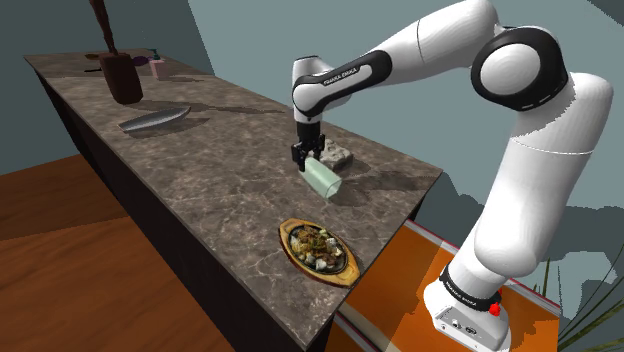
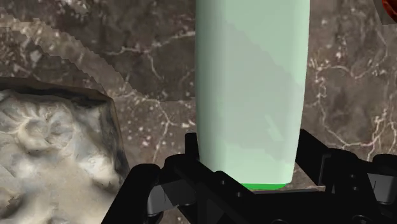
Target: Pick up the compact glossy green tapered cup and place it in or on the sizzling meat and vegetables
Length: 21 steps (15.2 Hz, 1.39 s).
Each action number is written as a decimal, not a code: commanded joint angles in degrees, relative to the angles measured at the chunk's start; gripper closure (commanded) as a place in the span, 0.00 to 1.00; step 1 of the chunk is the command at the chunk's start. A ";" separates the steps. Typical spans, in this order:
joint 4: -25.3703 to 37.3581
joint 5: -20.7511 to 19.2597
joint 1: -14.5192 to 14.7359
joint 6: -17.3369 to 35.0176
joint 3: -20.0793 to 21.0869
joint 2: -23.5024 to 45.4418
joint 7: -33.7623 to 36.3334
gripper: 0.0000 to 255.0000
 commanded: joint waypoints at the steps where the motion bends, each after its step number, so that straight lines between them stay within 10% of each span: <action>1: 0.75 0.04 0.05 -1.43 0.05 -0.67 0.08 1.00; 16: 7.71 0.17 0.02 -11.54 0.07 -3.82 0.02 1.00; 21: -0.46 1.19 2.74 -10.26 2.55 -10.77 4.89 1.00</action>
